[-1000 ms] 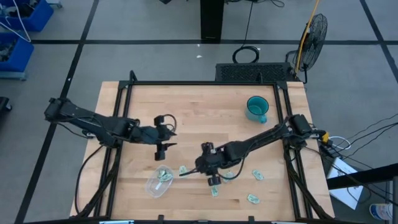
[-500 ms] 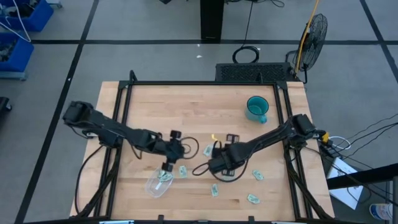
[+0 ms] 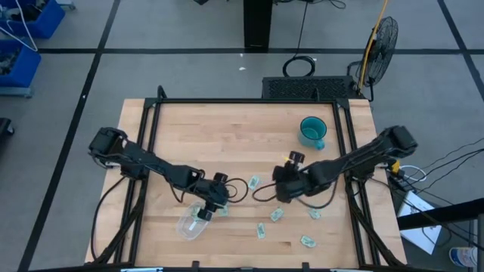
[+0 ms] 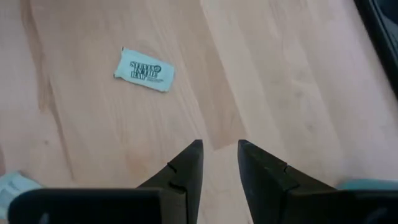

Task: Pick and place Stevia / Truvia into bins
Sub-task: Put the white stevia packet into the transparent bin

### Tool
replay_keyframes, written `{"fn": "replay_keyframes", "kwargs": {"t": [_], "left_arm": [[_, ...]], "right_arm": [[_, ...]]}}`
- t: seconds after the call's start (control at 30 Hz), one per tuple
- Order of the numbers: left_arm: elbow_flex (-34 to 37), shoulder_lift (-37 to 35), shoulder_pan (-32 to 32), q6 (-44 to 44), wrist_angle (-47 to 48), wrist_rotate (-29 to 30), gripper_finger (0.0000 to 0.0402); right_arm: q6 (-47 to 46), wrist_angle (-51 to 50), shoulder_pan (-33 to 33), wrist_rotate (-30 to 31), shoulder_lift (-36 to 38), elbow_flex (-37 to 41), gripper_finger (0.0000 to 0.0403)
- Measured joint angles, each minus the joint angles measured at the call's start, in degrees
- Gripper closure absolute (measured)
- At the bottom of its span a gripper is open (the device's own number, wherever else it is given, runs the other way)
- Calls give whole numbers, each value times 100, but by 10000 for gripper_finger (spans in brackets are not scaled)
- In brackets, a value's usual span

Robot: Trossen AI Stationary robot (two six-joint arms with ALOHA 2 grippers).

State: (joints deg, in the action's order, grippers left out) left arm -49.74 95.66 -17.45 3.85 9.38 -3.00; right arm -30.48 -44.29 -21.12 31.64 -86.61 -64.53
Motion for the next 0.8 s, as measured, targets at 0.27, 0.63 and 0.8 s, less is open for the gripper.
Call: {"fn": "replay_keyframes", "kwargs": {"t": [0.27,0.63,0.8], "left_arm": [[-23,117,118,11,124,-3,215],[-1402,676,465,-502,2204,-424,215],[-1564,1183,211,-233,2315,-418,215]], "right_arm": [[506,2937,5,-102,1106,2123,310],[1524,4086,92,-459,1957,2560,310],[1740,4117,90,-466,1965,2560,310]]}}
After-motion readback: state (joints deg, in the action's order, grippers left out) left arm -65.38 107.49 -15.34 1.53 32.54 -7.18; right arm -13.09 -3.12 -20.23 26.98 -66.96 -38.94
